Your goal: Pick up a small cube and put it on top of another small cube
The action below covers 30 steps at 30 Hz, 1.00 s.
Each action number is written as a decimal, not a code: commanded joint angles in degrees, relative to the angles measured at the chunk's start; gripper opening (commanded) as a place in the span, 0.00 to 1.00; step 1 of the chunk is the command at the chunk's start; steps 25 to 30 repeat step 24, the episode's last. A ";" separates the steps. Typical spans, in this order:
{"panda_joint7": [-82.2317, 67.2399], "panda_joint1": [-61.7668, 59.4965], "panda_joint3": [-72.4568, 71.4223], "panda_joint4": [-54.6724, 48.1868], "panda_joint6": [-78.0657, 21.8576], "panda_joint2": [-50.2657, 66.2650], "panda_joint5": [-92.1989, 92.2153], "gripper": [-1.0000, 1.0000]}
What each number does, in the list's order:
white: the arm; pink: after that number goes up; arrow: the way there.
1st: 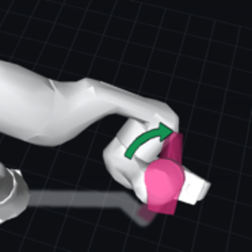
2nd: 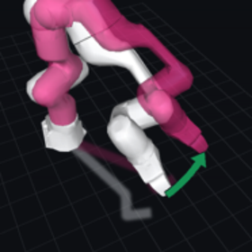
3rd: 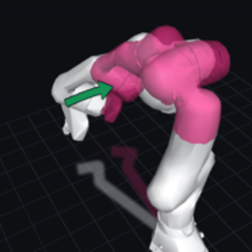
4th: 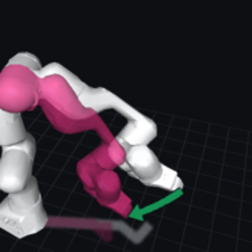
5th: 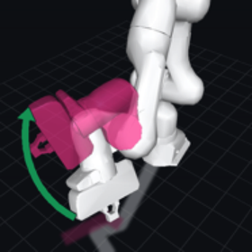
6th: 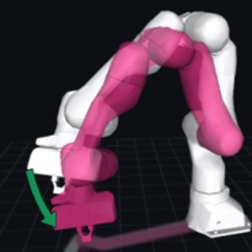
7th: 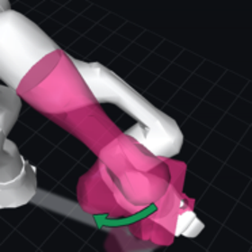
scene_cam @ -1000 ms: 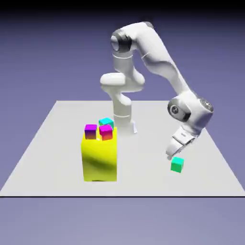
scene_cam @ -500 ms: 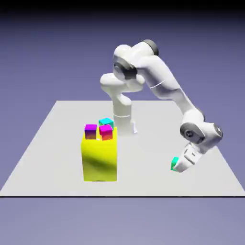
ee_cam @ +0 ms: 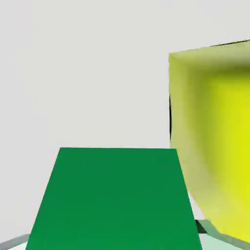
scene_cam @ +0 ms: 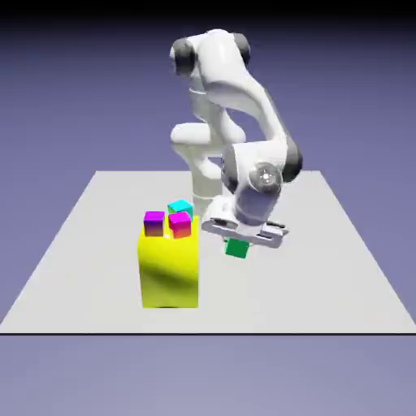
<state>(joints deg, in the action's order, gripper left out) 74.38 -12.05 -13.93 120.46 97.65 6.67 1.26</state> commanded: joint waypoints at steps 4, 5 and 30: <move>6.71 -3.37 7.97 2.01 -1.60 -8.23 9.85 0.00; 8.38 -4.35 9.97 2.51 -2.00 -10.28 12.34 0.00; 14.59 -10.08 17.44 7.23 -3.73 -17.26 23.70 1.00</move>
